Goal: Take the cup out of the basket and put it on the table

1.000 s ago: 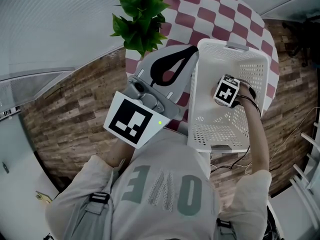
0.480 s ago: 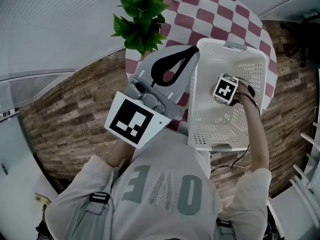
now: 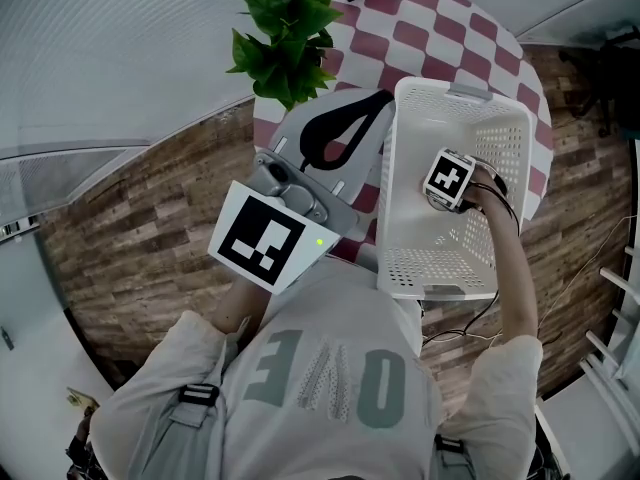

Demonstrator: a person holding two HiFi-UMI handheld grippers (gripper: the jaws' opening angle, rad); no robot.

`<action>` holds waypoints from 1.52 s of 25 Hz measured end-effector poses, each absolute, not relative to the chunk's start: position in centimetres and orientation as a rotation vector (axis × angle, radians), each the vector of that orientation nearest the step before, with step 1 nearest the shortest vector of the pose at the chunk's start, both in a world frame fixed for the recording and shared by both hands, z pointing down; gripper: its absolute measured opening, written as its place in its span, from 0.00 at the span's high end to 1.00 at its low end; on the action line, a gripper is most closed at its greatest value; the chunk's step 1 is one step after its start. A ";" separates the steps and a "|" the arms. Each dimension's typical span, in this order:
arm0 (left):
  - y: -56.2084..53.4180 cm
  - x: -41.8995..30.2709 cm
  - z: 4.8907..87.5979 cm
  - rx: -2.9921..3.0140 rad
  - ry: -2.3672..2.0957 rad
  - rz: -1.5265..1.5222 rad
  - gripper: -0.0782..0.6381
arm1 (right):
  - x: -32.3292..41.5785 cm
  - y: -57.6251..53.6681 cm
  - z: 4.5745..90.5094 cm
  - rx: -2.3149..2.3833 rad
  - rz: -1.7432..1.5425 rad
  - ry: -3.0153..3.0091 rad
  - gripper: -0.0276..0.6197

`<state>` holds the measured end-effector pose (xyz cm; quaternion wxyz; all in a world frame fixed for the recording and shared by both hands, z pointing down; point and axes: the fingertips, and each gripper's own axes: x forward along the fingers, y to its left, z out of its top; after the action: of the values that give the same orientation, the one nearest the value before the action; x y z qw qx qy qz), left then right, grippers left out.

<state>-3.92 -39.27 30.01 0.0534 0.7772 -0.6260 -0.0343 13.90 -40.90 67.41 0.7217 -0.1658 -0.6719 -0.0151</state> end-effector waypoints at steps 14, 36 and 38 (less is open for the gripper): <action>-38.7 -3.6 29.4 2.374 -1.910 -0.113 0.88 | 12.0 -42.2 65.3 -0.250 0.037 -1.604 0.78; -37.6 -0.9 26.0 2.526 -1.812 -0.173 0.88 | 8.3 -45.1 38.8 0.537 0.186 -2.433 0.78; -37.6 -0.2 25.6 2.555 -1.789 -0.174 0.88 | 9.2 -44.7 35.4 0.655 0.190 -2.531 0.78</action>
<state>-0.19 -37.56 25.61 0.0090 0.8178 -0.5727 -0.0556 9.21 -44.72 35.44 0.2570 0.2414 -0.9331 0.0702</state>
